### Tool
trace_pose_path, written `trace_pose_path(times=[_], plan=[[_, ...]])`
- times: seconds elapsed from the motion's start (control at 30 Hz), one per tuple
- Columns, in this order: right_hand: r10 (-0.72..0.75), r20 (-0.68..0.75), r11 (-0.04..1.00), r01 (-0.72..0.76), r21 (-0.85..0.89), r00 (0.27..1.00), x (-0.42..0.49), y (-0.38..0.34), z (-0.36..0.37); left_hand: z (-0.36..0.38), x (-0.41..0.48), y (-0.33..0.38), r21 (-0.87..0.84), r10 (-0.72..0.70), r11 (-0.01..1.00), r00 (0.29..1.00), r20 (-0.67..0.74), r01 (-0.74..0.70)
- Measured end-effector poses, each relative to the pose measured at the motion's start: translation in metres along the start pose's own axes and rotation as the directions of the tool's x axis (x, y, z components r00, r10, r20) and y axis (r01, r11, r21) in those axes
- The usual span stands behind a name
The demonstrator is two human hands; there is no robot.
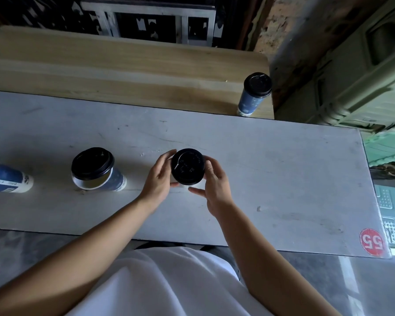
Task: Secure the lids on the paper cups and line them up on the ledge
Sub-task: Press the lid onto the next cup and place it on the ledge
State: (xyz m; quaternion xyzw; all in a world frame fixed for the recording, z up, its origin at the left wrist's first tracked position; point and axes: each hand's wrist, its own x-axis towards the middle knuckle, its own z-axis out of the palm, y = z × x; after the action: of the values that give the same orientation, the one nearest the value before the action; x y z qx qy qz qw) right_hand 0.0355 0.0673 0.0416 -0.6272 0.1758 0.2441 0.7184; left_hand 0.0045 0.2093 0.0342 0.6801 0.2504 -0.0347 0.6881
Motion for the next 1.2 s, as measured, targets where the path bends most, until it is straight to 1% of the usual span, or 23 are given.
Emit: trace_pose_path(times=[0.07, 0.13, 0.23, 0.3, 0.4, 0.57, 0.7, 0.83, 0.87, 0.97, 1.07, 1.13, 1.2], plan=[[0.040, -0.014, 0.998, -0.039, 0.058, 0.999, 0.001, -0.004, 0.000, 0.004, -0.002, -0.001, -0.015, -0.029, 0.999, 0.999, -0.013, 0.029], [0.041, 0.003, 0.996, -0.041, 0.083, 0.999, -0.001, -0.003, -0.004, 0.009, -0.003, -0.001, -0.033, -0.055, 0.998, 0.997, -0.061, 0.053], [0.013, 0.037, 0.997, -0.016, 0.078, 0.999, -0.008, 0.005, -0.006, 0.014, 0.000, 0.002, -0.070, -0.097, 0.994, 0.979, -0.180, 0.086], [-0.012, 0.033, 0.999, 0.010, 0.048, 0.999, -0.008, 0.008, -0.006, 0.013, 0.006, 0.003, -0.071, -0.100, 0.994, 0.974, -0.206, 0.087], [-0.025, 0.025, 1.000, 0.026, -0.005, 0.999, -0.001, 0.005, -0.006, 0.006, 0.016, 0.003, -0.001, -0.026, 1.000, 0.988, -0.155, 0.026], [-0.075, -0.005, 0.994, 0.074, -0.078, 0.997, 0.001, 0.006, 0.002, -0.002, 0.022, 0.001, 0.021, 0.038, 0.999, 0.998, -0.055, -0.037], [-0.056, -0.020, 0.998, 0.055, -0.029, 0.998, 0.000, 0.003, 0.008, -0.003, 0.026, -0.001, 0.072, 0.072, 0.995, 0.997, -0.023, -0.070], [0.010, -0.002, 0.999, -0.010, 0.040, 1.000, -0.002, -0.007, 0.006, -0.006, 0.027, 0.001, 0.214, 0.171, 0.960, 0.983, 0.070, -0.182], [0.019, 0.004, 0.998, -0.020, 0.062, 1.000, -0.002, -0.007, 0.003, -0.005, 0.026, 0.000, 0.236, 0.177, 0.953, 0.981, 0.083, -0.192], [0.017, 0.020, 0.995, -0.019, 0.098, 1.000, -0.004, -0.006, -0.001, -0.001, 0.019, -0.006, 0.250, 0.209, 0.943, 0.976, 0.063, -0.218], [-0.029, 0.042, 0.998, 0.027, 0.050, 0.999, -0.005, -0.008, -0.004, -0.002, 0.015, -0.010, 0.333, 0.284, 0.897, 0.957, 0.066, -0.289], [-0.058, 0.059, 0.998, 0.058, 0.001, 0.997, -0.003, -0.010, -0.004, -0.006, 0.018, -0.011, 0.321, 0.279, 0.902, 0.957, 0.077, -0.288], [-0.070, 0.076, 0.997, 0.073, -0.035, 0.995, -0.001, -0.012, -0.004, -0.008, 0.022, -0.008, 0.257, 0.218, 0.937, 0.971, 0.102, -0.237]])
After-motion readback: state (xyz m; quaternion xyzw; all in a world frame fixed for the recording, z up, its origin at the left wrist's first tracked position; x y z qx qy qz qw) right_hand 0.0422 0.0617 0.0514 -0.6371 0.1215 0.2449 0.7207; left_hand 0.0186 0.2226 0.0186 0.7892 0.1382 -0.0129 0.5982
